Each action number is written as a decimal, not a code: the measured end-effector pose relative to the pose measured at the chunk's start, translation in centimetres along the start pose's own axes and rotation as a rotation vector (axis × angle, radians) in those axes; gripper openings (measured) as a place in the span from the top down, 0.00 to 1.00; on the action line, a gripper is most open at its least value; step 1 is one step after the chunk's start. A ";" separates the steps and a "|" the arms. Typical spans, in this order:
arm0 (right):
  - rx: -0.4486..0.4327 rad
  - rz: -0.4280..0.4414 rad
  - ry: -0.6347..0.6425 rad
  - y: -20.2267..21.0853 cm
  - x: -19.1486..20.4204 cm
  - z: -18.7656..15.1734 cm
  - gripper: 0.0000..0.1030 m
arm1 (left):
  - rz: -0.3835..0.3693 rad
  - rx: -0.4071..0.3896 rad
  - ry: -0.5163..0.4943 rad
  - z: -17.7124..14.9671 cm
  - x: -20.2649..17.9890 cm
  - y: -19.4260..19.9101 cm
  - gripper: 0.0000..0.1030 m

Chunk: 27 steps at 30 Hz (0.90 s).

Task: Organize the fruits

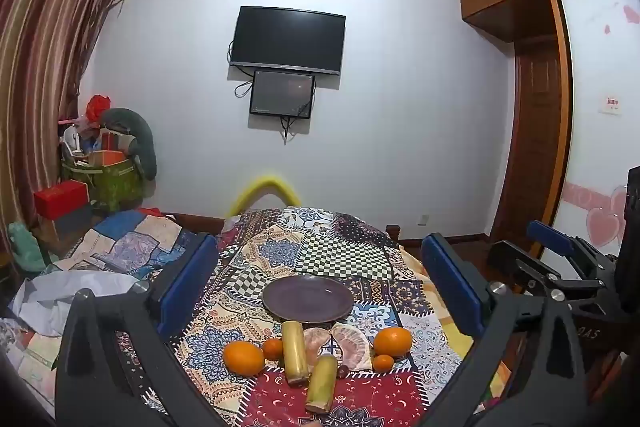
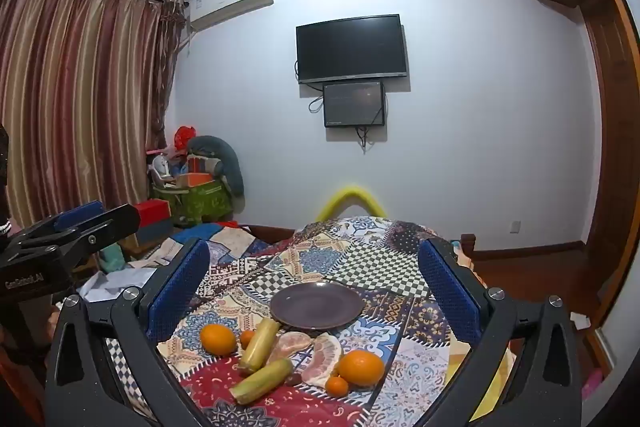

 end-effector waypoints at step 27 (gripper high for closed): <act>0.000 0.000 0.003 0.0 0.0 0.0 0.00 | -0.006 -0.010 -0.004 -0.1 -0.5 -0.1 0.00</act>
Point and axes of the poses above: each gripper's, at about its wrist camera, not at the fingertips, and y roughly against the way its jaws point, x to its left, z to its top, the point moved 8 cm from there along -y, roughly the way its jaws point, and after that the axes turned 6 degrees about z, right-handed, at the moved point
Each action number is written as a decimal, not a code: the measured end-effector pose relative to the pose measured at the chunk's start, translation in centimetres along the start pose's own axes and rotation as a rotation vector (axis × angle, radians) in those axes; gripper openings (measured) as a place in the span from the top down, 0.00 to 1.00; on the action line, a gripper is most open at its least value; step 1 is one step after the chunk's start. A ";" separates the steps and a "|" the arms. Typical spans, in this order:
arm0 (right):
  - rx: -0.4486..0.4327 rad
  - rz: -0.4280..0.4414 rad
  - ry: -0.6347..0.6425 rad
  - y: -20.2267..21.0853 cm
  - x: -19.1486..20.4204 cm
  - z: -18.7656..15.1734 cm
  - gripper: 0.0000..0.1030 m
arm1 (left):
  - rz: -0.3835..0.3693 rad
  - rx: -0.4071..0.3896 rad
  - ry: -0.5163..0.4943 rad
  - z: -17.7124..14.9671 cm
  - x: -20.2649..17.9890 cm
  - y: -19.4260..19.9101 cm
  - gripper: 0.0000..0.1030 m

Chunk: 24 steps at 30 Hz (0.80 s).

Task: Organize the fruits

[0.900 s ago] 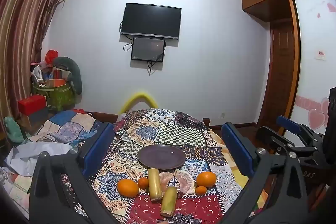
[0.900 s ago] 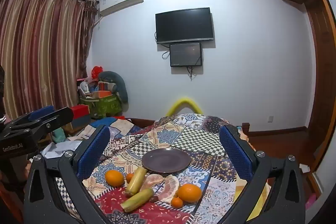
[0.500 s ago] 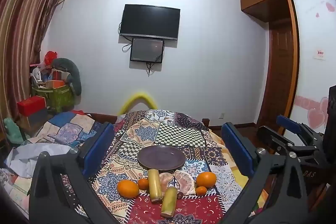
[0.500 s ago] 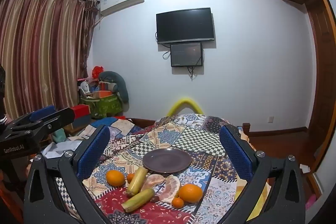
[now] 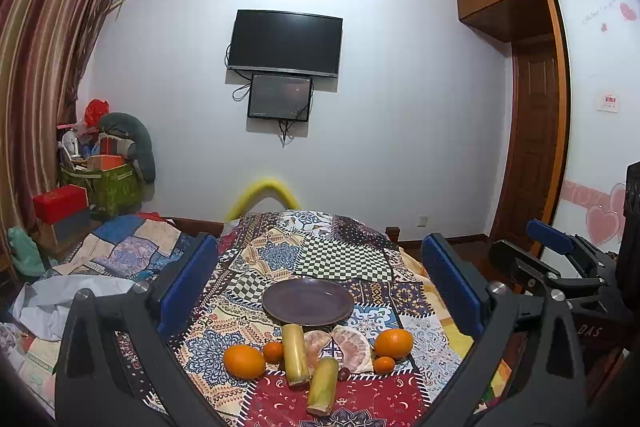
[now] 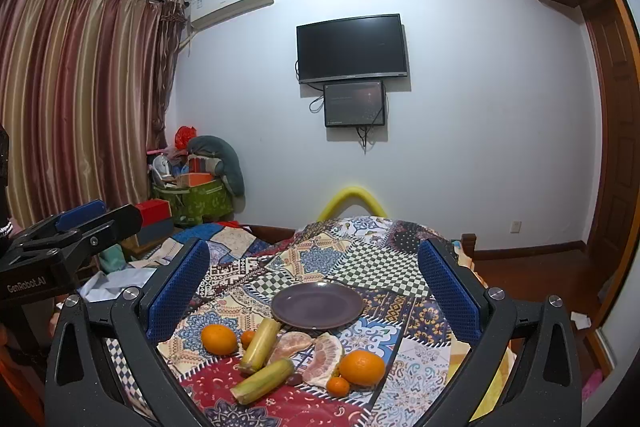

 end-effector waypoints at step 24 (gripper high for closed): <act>0.001 -0.002 -0.011 0.1 -0.3 0.0 0.00 | 0.001 -0.004 -0.010 0.2 -0.7 0.3 0.00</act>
Point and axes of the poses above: each gripper's, at about its wrist camera, not at the fingertips, and y roughly against the way its jaws point, x to its left, z to its top, the point moved 8 cm from there along -y, roughly the way its jaws point, and after that the axes turned 6 degrees about z, right-handed, at the moved point
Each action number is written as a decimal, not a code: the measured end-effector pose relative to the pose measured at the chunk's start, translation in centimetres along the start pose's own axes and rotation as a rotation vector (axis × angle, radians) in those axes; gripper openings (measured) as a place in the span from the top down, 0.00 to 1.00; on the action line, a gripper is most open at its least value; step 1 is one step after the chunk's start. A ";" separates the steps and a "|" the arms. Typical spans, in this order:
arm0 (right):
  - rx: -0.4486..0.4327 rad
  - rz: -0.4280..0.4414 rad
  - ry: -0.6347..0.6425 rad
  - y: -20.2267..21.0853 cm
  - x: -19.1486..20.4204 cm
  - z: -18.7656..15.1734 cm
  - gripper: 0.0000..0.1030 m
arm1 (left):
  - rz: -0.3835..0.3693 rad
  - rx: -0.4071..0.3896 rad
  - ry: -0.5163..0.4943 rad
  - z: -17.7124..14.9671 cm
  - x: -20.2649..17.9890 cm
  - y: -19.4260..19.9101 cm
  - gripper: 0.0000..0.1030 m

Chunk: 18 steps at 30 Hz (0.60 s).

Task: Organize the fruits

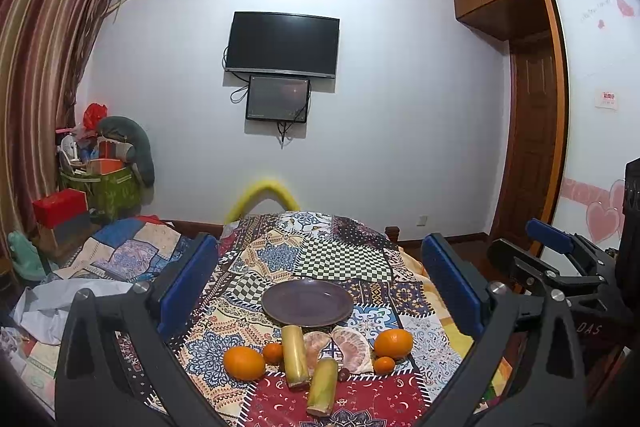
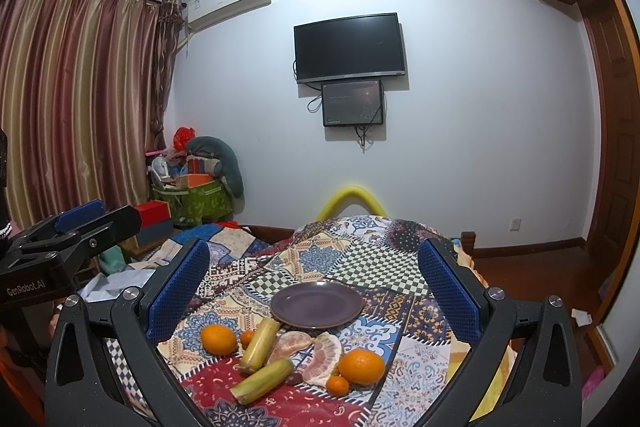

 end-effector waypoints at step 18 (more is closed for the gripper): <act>0.004 -0.001 -0.006 0.0 -0.1 -0.1 0.00 | -0.002 -0.003 -0.009 0.6 -0.2 0.4 0.00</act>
Point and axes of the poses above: each gripper's, at about its wrist camera, not at the fingertips, and y roughly against the way its jaws point, x to its left, z to its top, the point moved 8 cm from there along -y, roughly the way its jaws point, and after that the axes turned 6 degrees about z, right-handed, at the moved point
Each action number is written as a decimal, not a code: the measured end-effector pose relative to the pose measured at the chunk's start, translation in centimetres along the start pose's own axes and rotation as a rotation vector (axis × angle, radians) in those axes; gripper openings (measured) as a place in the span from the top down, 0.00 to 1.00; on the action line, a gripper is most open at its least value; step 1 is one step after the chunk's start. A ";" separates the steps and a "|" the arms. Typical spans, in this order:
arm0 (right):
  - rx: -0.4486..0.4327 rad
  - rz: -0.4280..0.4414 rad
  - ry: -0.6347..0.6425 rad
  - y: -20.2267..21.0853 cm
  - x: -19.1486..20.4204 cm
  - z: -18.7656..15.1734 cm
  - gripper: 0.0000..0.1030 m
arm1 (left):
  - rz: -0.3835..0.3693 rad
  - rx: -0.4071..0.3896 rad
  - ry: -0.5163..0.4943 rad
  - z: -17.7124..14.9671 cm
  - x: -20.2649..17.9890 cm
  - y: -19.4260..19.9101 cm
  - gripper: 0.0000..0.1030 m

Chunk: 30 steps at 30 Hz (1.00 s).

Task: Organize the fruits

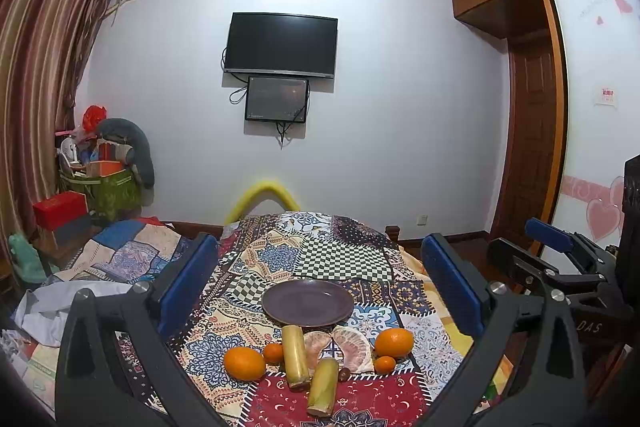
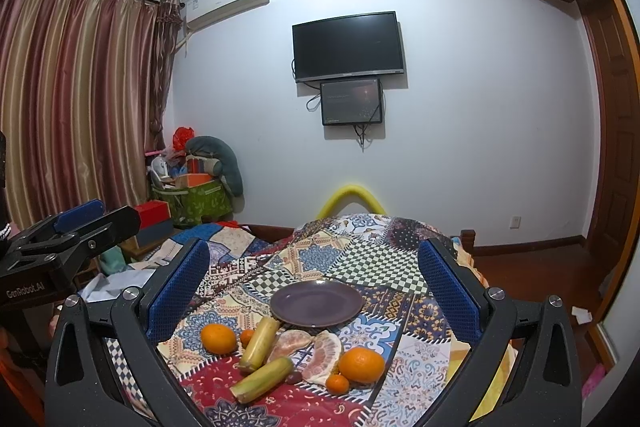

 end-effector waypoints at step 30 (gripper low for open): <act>0.137 -0.038 -0.045 -3.6 -2.9 -3.8 0.00 | 0.011 0.130 -0.014 -3.6 1.1 -4.8 0.00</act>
Point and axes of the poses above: each gripper's, at about its wrist camera, not at the fingertips, and y roughly against the way its jaws point, x to its left, z to its top, the point moved 8 cm from there along -y, roughly the way its jaws point, and after that the axes turned 6 degrees about z, right-handed, at the moved point
